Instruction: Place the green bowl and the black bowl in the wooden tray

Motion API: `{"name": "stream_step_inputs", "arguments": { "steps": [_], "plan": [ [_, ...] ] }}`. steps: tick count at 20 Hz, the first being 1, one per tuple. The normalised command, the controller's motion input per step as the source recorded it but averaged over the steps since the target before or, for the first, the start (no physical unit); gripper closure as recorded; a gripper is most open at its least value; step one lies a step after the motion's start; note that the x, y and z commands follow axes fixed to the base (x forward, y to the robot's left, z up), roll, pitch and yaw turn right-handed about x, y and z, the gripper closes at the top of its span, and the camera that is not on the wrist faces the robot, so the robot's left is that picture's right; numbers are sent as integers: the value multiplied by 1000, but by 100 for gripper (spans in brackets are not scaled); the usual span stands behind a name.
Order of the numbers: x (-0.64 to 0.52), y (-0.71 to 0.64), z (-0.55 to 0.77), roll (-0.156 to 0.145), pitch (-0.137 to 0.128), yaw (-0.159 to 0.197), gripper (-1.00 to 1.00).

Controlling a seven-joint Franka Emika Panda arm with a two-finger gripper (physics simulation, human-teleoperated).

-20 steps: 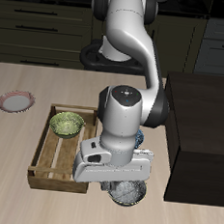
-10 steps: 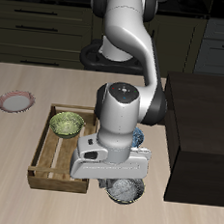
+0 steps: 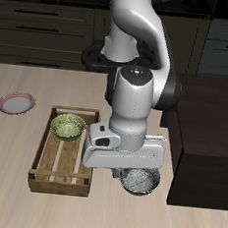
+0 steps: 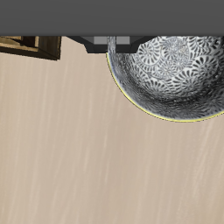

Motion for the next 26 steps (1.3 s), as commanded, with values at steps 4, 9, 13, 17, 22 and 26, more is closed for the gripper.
{"name": "stream_step_inputs", "arguments": {
  "steps": [4,9,13,17,22,26],
  "plan": [
    [-184,27,303,22,-49,11,100],
    [-191,-184,258,-20,-38,-36,100],
    [-372,-290,312,-9,-61,2,100],
    [-162,-380,229,-12,-29,-30,100],
    [-225,-456,140,-30,-28,-20,100],
    [-207,-279,64,-25,-20,14,100]
  ]
}}
